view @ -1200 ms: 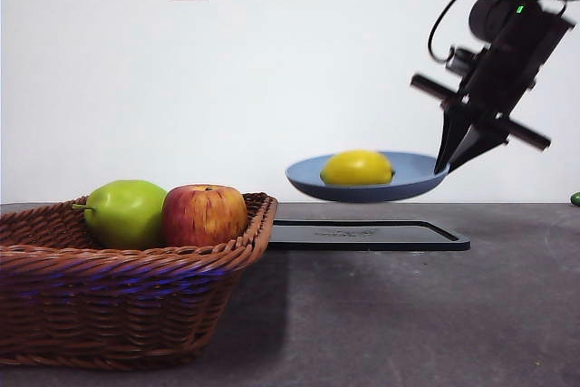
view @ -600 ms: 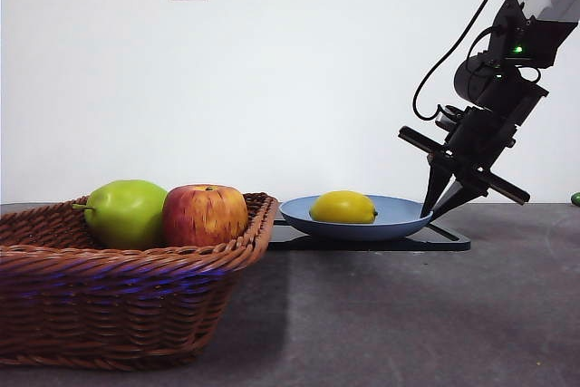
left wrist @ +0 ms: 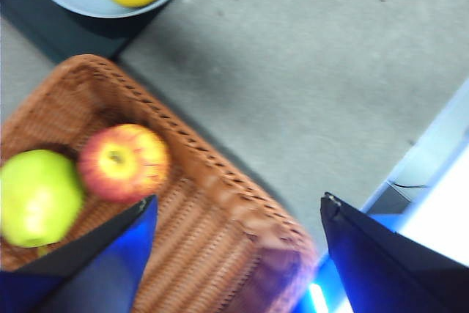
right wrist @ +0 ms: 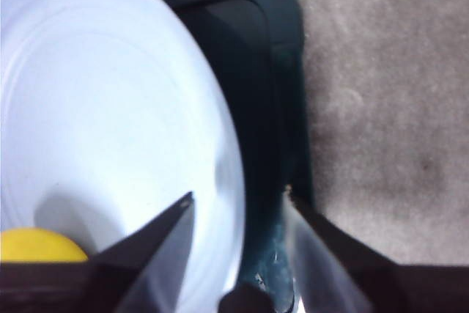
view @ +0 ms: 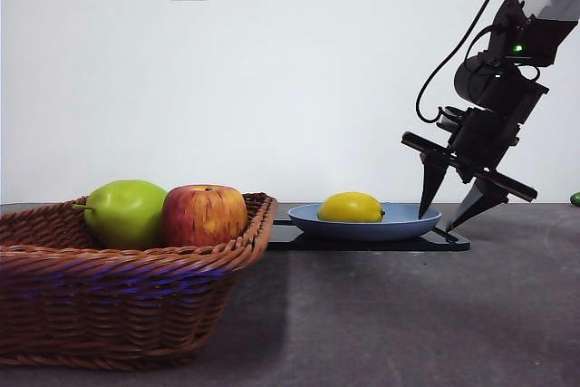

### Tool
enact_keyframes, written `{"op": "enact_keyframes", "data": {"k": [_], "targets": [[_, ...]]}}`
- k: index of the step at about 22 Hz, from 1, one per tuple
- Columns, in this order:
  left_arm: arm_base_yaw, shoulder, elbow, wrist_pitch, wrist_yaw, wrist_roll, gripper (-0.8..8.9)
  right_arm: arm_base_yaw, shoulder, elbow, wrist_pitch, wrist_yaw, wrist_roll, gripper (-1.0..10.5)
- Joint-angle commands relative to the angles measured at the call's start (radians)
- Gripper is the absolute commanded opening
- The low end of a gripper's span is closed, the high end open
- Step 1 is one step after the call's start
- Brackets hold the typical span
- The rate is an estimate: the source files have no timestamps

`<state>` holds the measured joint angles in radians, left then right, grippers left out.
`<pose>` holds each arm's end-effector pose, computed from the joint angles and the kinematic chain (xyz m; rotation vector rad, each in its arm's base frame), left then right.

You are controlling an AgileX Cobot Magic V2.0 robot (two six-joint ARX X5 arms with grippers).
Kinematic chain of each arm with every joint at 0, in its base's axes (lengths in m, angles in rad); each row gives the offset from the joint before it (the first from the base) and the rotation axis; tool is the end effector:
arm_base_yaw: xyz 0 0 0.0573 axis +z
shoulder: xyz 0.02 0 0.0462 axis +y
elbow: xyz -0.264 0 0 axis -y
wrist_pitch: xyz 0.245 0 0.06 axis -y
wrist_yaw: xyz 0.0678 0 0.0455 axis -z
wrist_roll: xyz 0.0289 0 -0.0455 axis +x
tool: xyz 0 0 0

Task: Take the lemon from the basket,put the lemon in the plate,hand out the plate

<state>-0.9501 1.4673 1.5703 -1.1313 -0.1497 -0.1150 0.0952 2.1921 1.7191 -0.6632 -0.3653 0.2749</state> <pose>0.1664 -0.2253 0.3684 0.4490 0.9344 -0.6710 0.4560 0.0539 0.1740 0.3947 1.1880 0.2518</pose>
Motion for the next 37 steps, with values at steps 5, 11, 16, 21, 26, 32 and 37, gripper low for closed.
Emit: {"op": "enact_keyframes", "data": {"k": [5, 11, 16, 21, 26, 32, 37], "targets": [[0.011, 0.010, 0.015, 0.035, -0.034, 0.049, 3.40, -0.008, -0.151, 0.027, -0.029, 0.006, -0.075, 2.4], [0.133, 0.010, 0.014, 0.067, -0.035, 0.157, 0.15, -0.008, -0.386, 0.027, -0.175, 0.005, -0.192, 0.6], [0.323, 0.005, 0.014, 0.069, -0.018, 0.194, 0.06, 0.018, -0.555, -0.013, -0.251, 0.009, -0.252, 0.0], [0.467, -0.106, -0.061, 0.214, 0.132, 0.195, 0.06, 0.103, -0.836, -0.266, -0.032, 0.180, -0.246, 0.0], [0.531, -0.385, -0.381, 0.497, 0.132, 0.194, 0.06, 0.232, -1.166, -0.635, 0.285, 0.254, -0.239, 0.0], [0.536, -0.737, -0.743, 0.653, 0.129, 0.187, 0.06, 0.403, -1.504, -0.989, 0.476, 0.472, -0.227, 0.0], [0.536, -0.967, -0.888, 0.670, 0.125, 0.187, 0.06, 0.478, -1.680, -1.174, 0.520, 0.506, -0.163, 0.0]]}}
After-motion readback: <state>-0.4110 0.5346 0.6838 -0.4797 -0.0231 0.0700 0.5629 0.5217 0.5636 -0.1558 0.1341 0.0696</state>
